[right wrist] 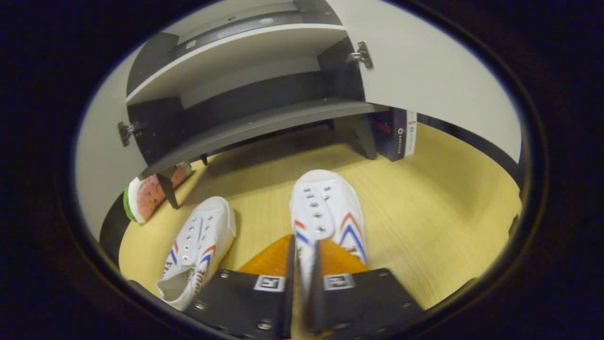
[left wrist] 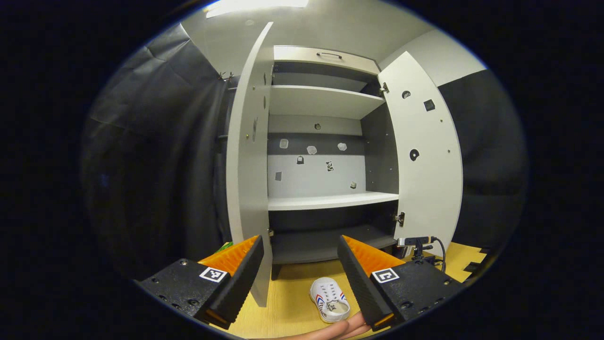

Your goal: Grab one shoe with the right hand and put it into the shoe cabinet, grab the other shoe with the left hand and put it into the shoe cabinet; then close the right door with the right hand and the left door with the left hand.

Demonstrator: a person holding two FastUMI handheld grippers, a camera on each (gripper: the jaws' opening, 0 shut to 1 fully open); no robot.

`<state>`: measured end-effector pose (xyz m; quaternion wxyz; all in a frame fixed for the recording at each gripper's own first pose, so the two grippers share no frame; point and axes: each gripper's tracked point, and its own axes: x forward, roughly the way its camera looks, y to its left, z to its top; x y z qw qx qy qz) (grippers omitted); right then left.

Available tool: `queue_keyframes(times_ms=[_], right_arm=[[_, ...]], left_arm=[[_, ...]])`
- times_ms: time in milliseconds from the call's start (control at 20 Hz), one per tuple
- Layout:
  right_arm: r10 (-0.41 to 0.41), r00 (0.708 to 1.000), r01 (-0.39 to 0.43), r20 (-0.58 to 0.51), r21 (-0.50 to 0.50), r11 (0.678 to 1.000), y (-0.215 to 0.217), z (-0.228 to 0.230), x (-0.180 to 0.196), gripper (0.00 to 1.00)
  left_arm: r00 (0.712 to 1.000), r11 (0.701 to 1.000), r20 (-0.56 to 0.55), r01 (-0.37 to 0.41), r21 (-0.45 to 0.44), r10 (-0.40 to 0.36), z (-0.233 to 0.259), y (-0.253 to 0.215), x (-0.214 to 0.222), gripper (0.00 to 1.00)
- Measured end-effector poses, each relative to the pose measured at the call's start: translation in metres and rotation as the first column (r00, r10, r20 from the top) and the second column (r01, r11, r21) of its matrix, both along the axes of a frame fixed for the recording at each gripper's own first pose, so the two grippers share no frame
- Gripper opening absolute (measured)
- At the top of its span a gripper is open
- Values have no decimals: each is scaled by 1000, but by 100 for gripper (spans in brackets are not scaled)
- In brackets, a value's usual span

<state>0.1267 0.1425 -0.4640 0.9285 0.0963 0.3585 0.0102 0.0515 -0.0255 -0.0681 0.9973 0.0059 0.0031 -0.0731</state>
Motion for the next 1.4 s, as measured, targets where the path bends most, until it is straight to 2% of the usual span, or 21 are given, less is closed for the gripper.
queue_keyframes(times_ms=[50,100,150,200,400,550,700,850,1050,1400], right_arm=[[0,1000,0,27,10,1000,0,9,2,6],[31,999,-31,27,-4,1000,1,7,0,5],[33,997,-34,70,6,999,3,12,2,10],[40,995,-42,92,16,999,5,12,3,0],[51,970,-51,239,-8,999,-5,49,5,0],[41,957,-61,289,63,996,-6,86,6,0],[51,930,-74,365,51,996,-14,137,11,0],[76,890,-88,449,7,996,-17,196,15,0],[134,822,-126,554,-53,991,-12,282,14,0],[259,708,-221,657,-142,965,16,414,46,0]], left_arm=[[1000,1000,-7,2,6,-2,-2,-3,5,96],[1000,1000,-11,7,10,-7,-4,-6,10,96],[1000,1000,-14,16,11,-16,-4,-10,14,96],[1000,1000,-15,22,9,-22,-6,-14,17,96],[998,998,-32,47,31,-46,-11,-26,28,96],[998,998,-30,50,36,-49,-10,-29,34,96],[998,998,-32,46,38,-45,-10,-29,41,96],[999,998,-32,35,50,-33,-10,-26,51,96],[999,999,-30,29,37,-28,-7,-24,59,95],[1000,999,-12,9,31,-9,0,-20,68,96]])
